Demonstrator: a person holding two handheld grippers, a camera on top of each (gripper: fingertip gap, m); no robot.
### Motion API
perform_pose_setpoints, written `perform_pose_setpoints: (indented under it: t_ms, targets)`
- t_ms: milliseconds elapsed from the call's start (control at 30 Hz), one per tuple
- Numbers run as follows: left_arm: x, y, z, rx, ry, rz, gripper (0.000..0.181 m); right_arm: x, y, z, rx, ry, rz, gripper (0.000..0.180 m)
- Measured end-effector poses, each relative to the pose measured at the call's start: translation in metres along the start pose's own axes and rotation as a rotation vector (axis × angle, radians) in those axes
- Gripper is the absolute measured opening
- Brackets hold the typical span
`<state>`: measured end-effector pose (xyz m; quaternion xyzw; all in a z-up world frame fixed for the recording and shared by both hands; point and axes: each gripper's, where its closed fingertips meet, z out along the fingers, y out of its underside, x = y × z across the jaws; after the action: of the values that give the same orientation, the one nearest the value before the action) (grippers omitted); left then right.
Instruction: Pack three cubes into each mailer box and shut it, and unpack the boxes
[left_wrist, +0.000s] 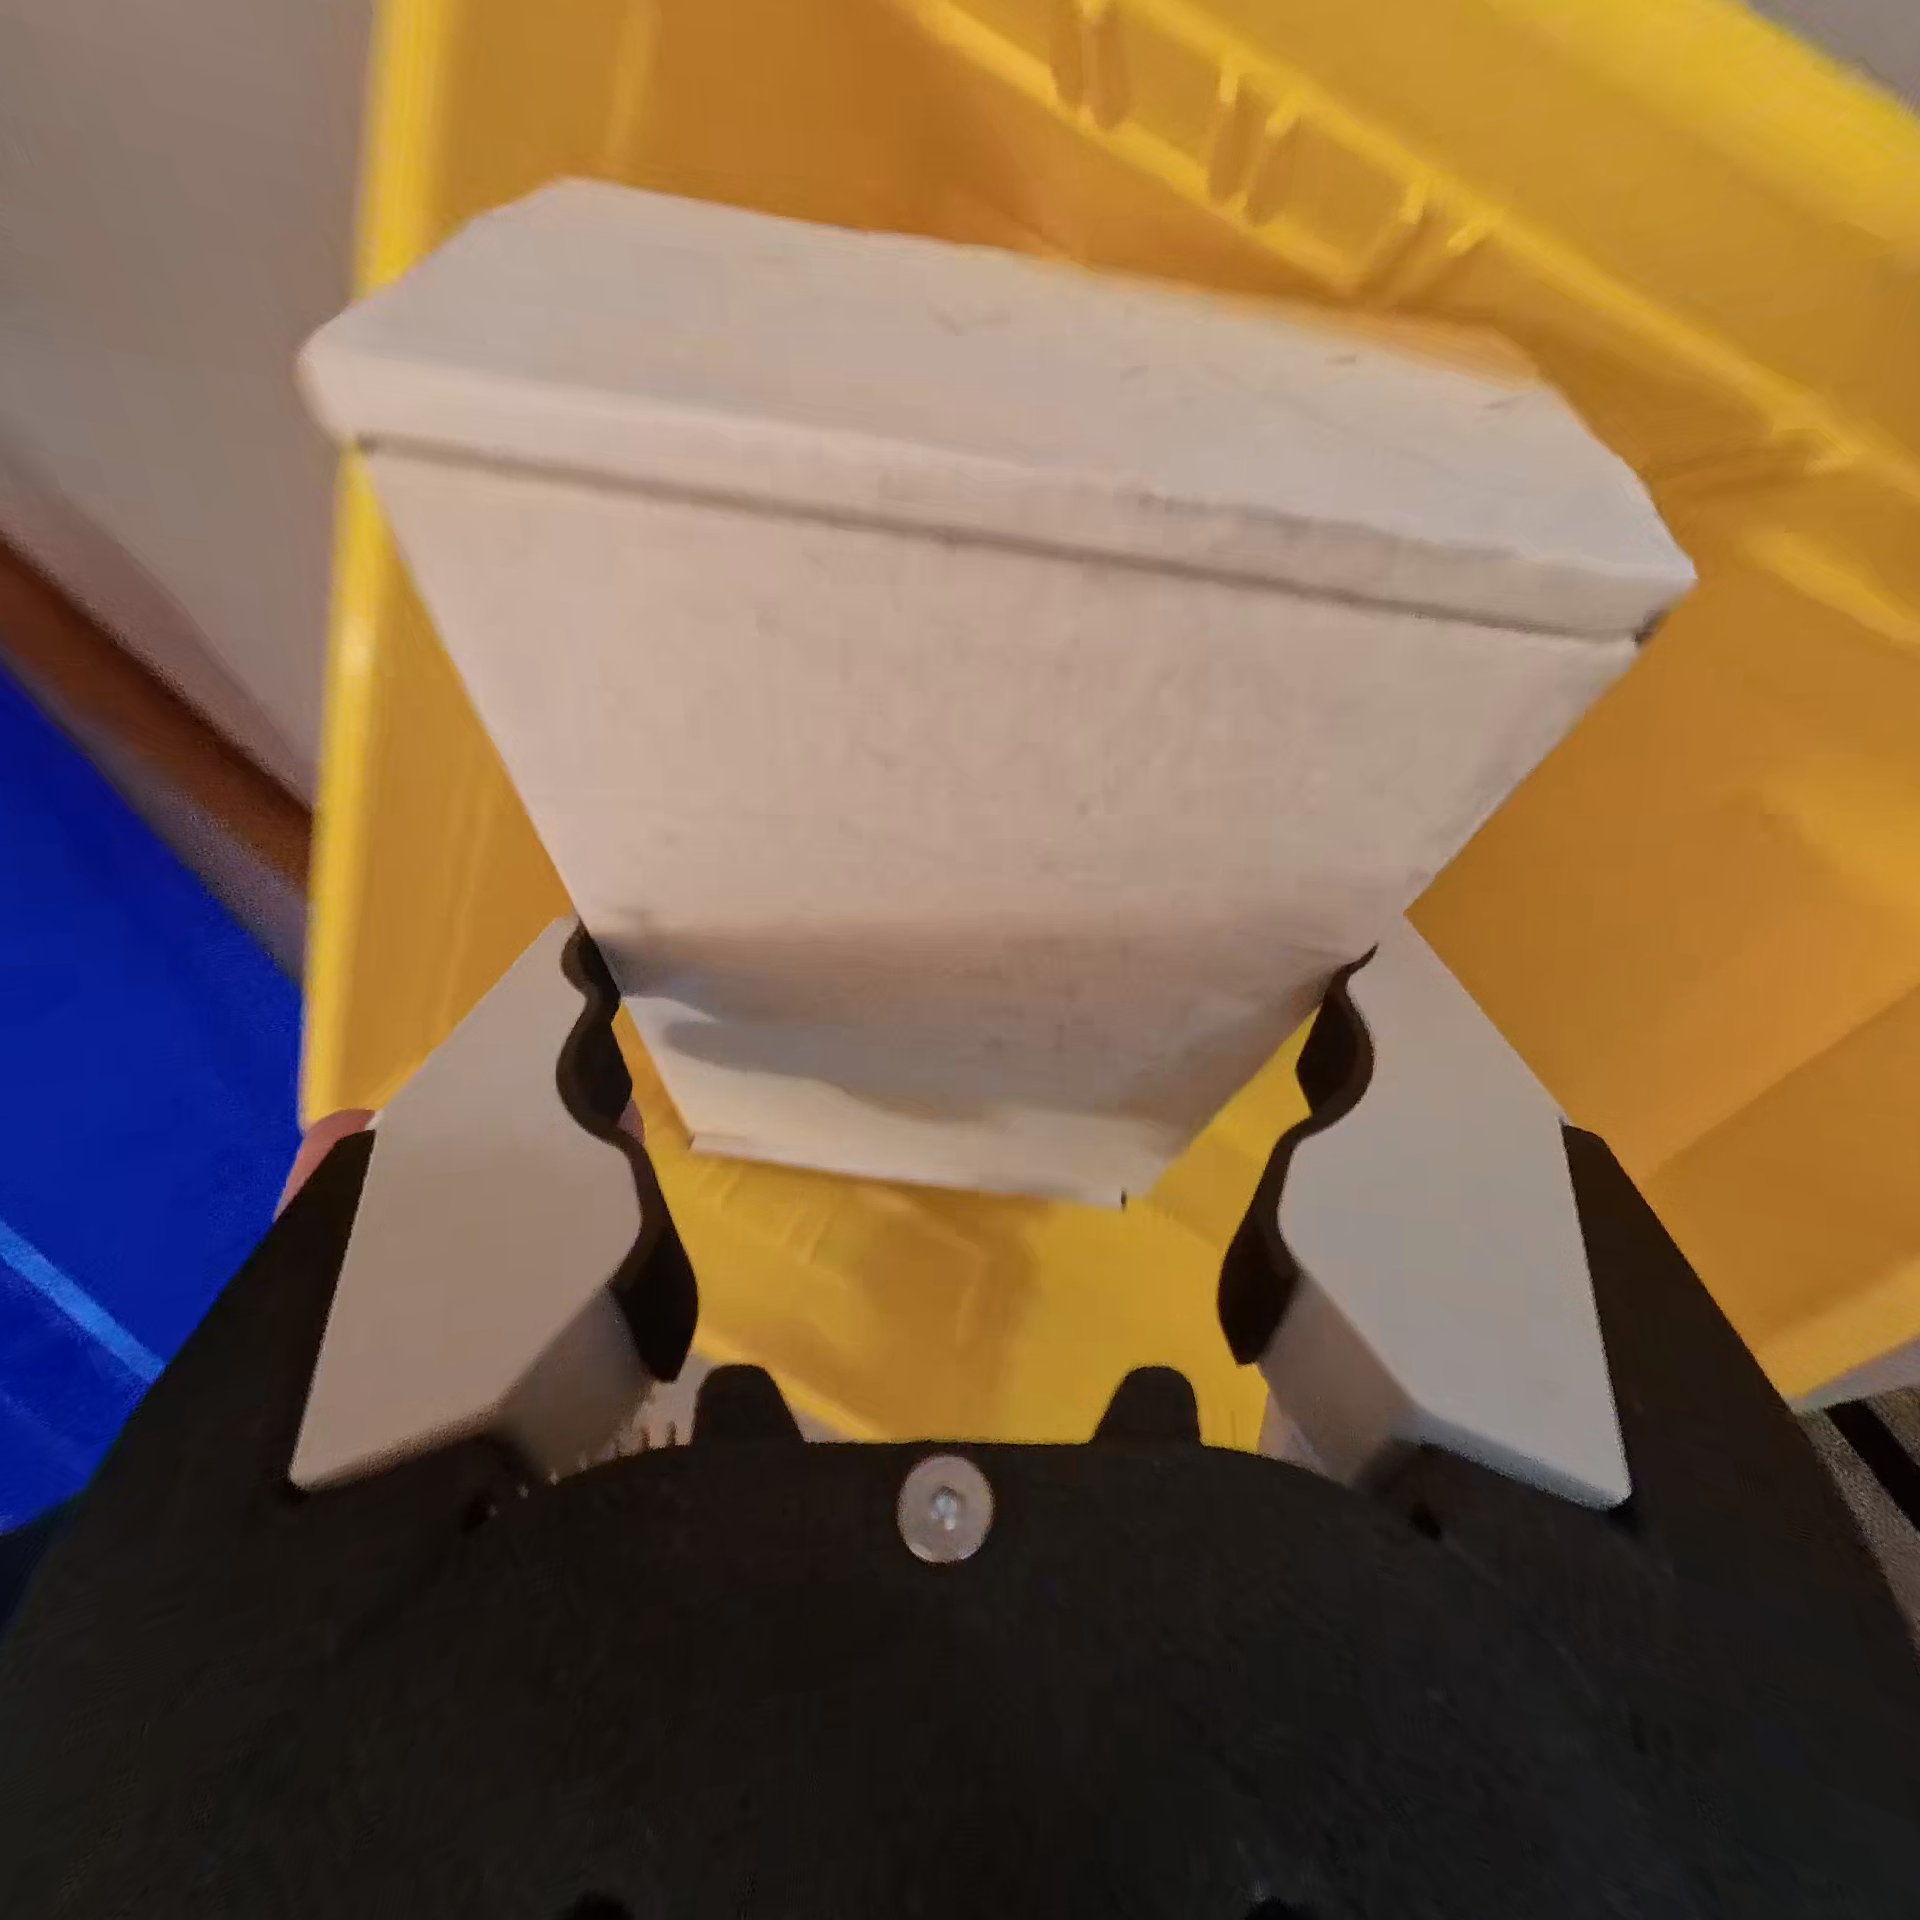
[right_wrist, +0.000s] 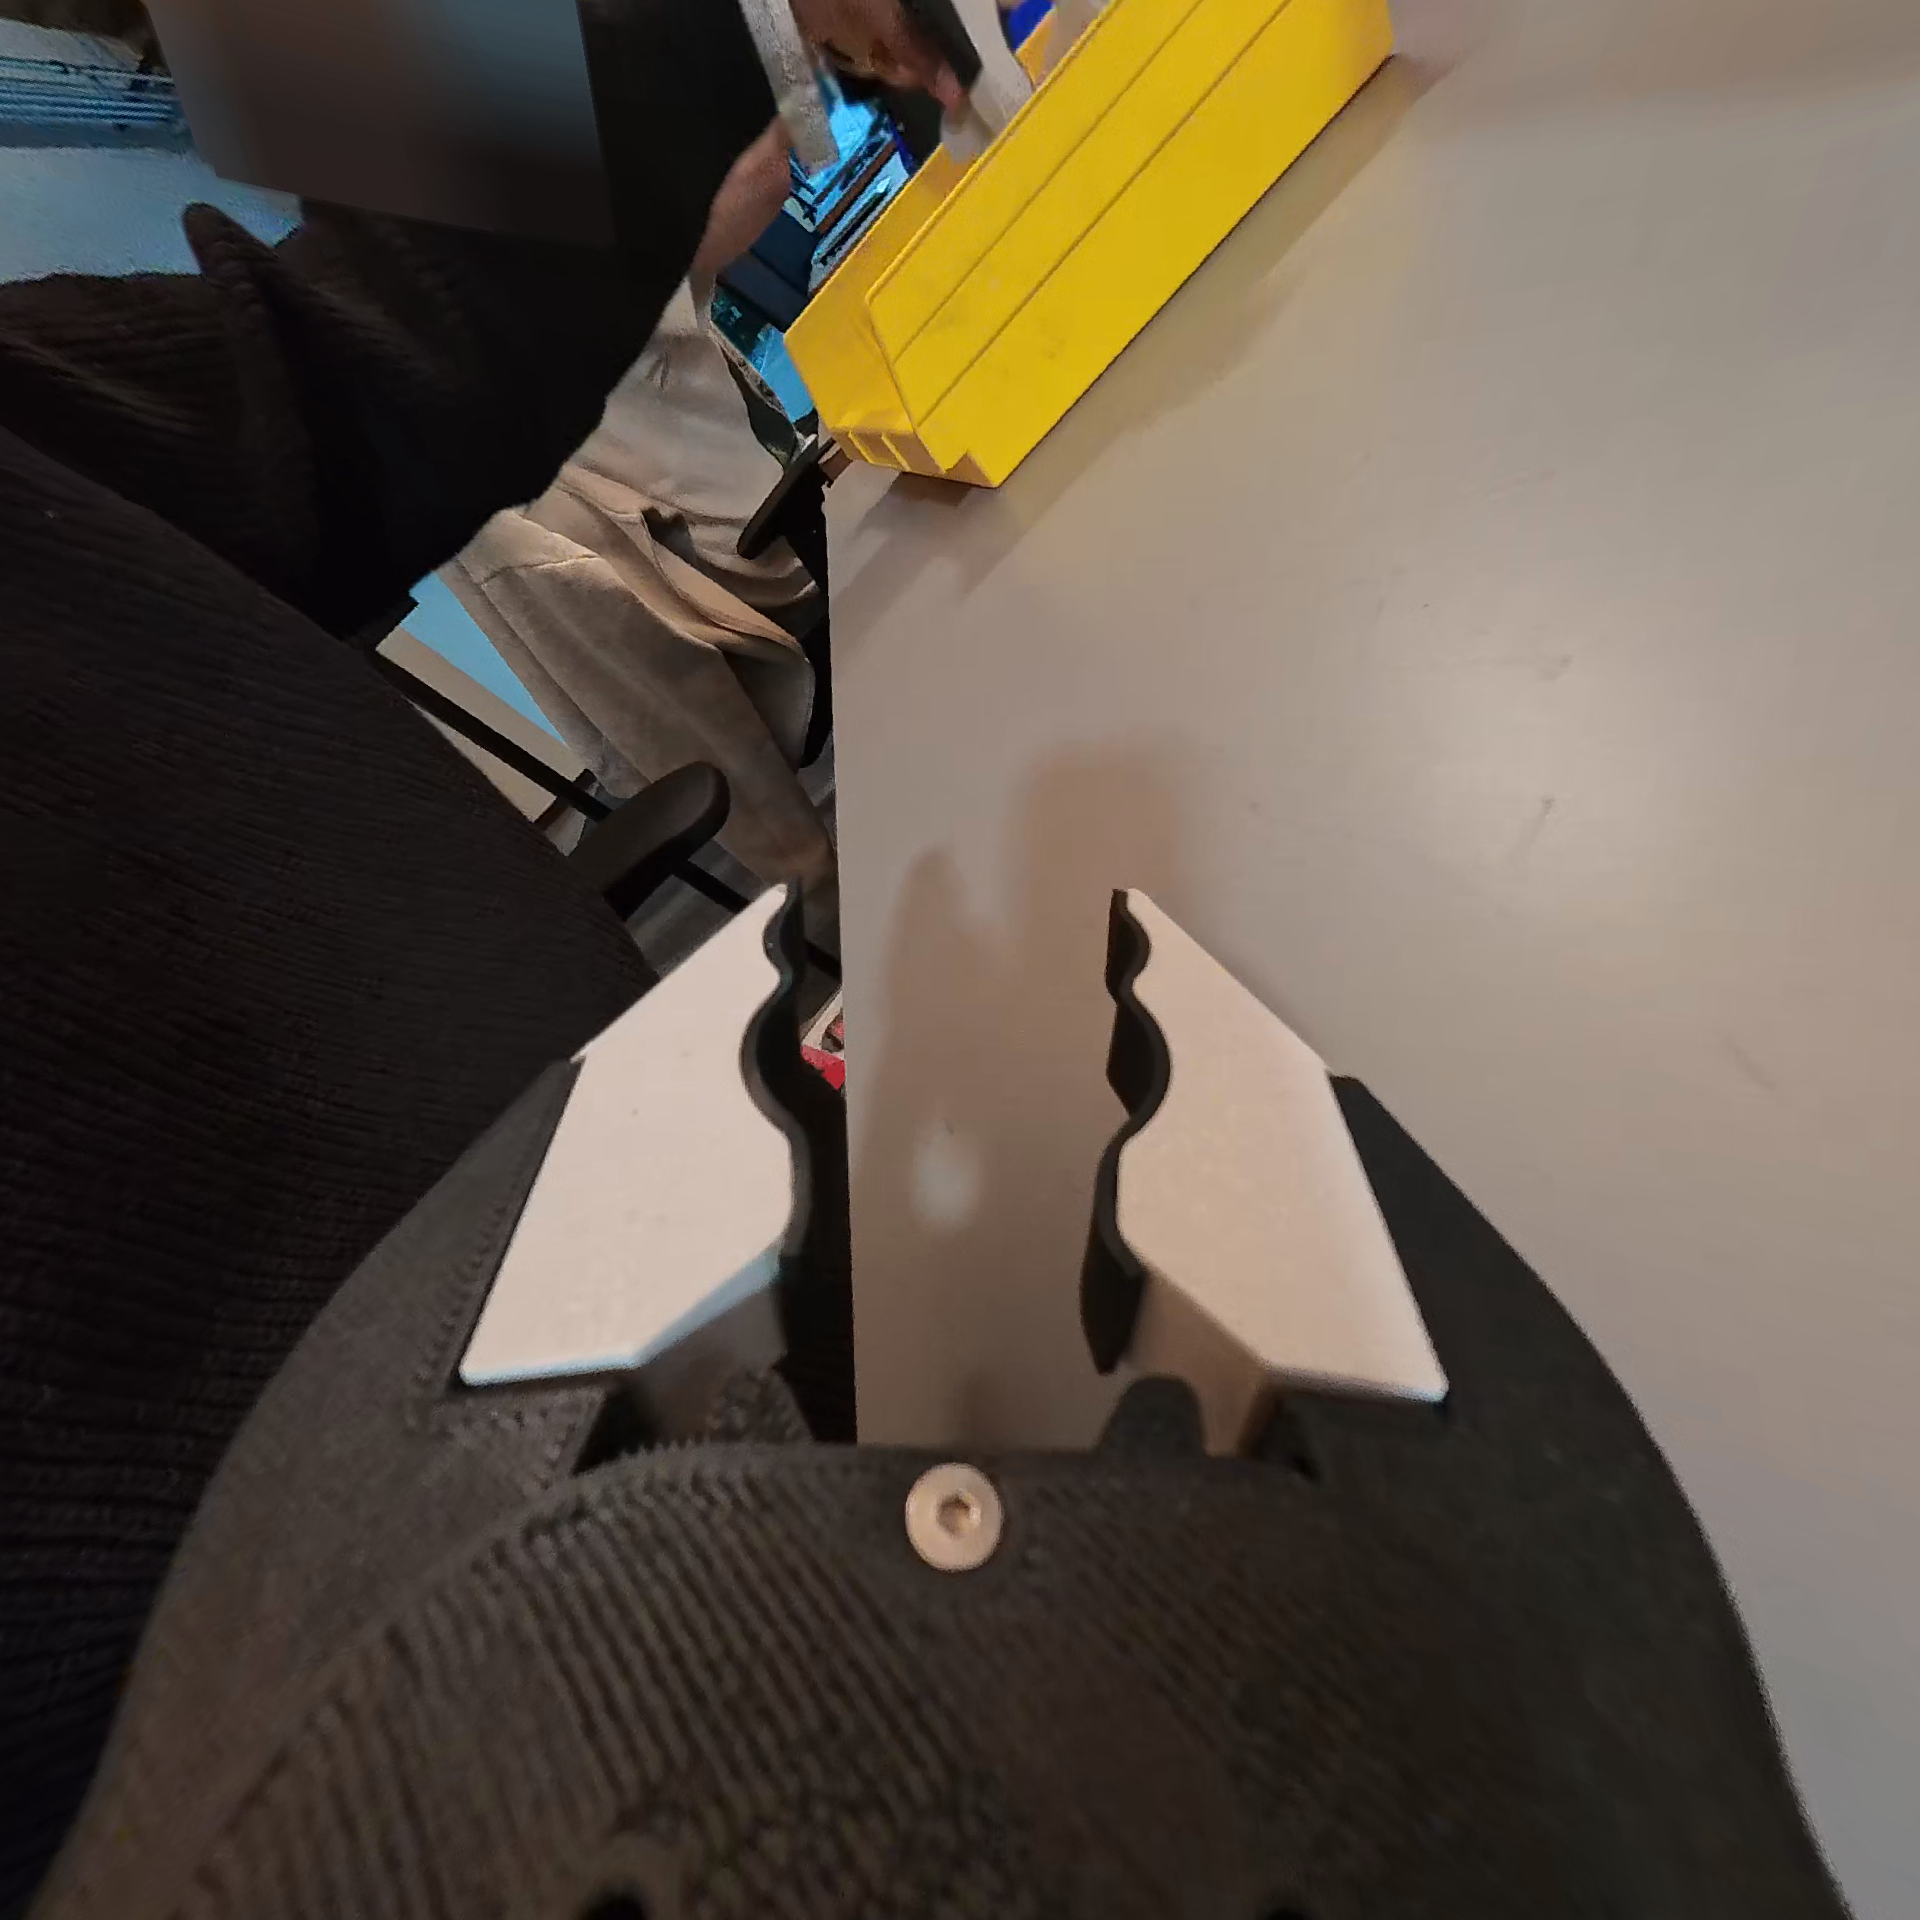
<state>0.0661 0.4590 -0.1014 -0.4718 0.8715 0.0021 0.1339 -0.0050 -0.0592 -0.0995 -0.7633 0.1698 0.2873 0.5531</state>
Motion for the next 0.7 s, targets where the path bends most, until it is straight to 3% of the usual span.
perform_pose_setpoints:
  t_ms: [133, 333, 533, 700]
  targets:
    - [-0.013, -0.012, -0.064, 0.153, -0.103, -0.048, 0.13, -0.005, 0.003, 0.001, -0.021, -0.006, -0.037, 0.058]
    - [0.032, -0.069, -0.151, 0.415, -0.036, -0.05, 0.13, -0.026, 0.002, 0.002, -0.005, -0.066, -0.063, 0.056]
    - [0.151, -0.135, -0.183, 0.338, 0.084, 0.238, 0.13, -0.041, -0.012, -0.015, 0.08, -0.044, -0.127, 0.055]
    - [0.291, -0.185, -0.159, 0.196, 0.239, 0.558, 0.129, -0.039, -0.035, -0.037, 0.227, 0.0, -0.125, 0.053]
